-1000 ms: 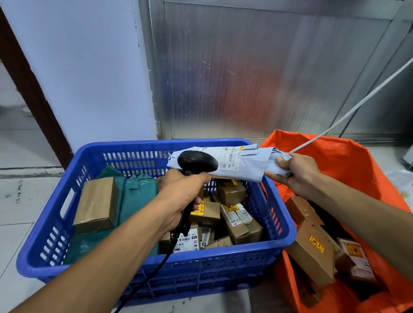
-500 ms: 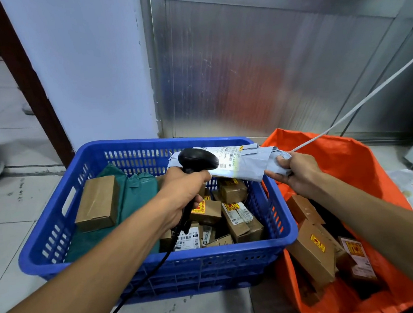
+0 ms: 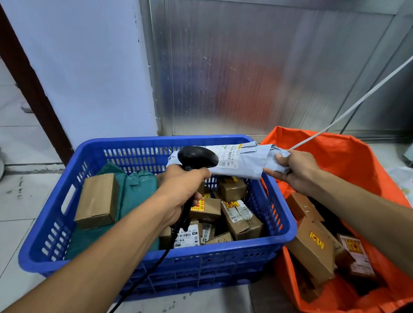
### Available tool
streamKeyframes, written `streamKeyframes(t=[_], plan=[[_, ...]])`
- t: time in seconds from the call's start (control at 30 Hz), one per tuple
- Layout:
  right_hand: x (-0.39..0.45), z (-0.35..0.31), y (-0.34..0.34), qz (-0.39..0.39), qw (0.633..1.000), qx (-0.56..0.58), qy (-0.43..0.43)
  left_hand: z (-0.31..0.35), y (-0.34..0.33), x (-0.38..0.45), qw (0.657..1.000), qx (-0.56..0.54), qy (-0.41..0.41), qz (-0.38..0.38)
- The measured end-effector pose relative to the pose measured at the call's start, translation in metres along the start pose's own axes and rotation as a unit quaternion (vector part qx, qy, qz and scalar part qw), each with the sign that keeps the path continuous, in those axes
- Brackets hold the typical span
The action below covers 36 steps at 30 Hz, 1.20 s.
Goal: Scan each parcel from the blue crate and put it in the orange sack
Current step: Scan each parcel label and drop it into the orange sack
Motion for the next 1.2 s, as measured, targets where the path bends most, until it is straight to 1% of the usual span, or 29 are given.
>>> streamKeyframes(t=[0.27,0.37,0.63,0.8,1.0,1.1,1.2], plan=[[0.013,0.0,0.013,0.006,1.0,0.018,-0.006,-0.001,0.002,0.0,1.0,-0.01,0.0,-0.004],[0.018,-0.003,0.031,0.004,1.0,0.022,-0.021,0.0,0.003,-0.001,1.0,-0.016,0.0,0.0],[0.015,-0.023,0.098,0.042,0.994,0.064,-0.084,-0.001,0.001,-0.003,1.0,-0.019,-0.006,-0.003],[0.004,-0.03,0.155,0.105,0.983,0.11,-0.104,0.0,0.0,-0.003,1.0,-0.019,-0.008,-0.008],[-0.002,-0.014,0.234,0.173,0.968,0.111,-0.143,0.001,-0.004,-0.001,1.0,-0.013,-0.009,-0.009],[-0.005,-0.007,0.26,0.208,0.962,0.093,-0.152,-0.001,-0.007,0.001,1.0,-0.011,-0.008,-0.012],[-0.006,-0.001,0.272,0.236,0.954,0.092,-0.16,-0.002,-0.01,0.003,1.0,-0.01,-0.007,-0.014]])
Point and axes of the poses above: each hand's wrist, its own x-axis towards the middle knuckle, its own y-axis out of the back of the hand, z = x × y, the point moved 4 cm from there along x, towards the middle knuckle, and after that the axes turned 2 degrees about y, right-handed, at the moved point
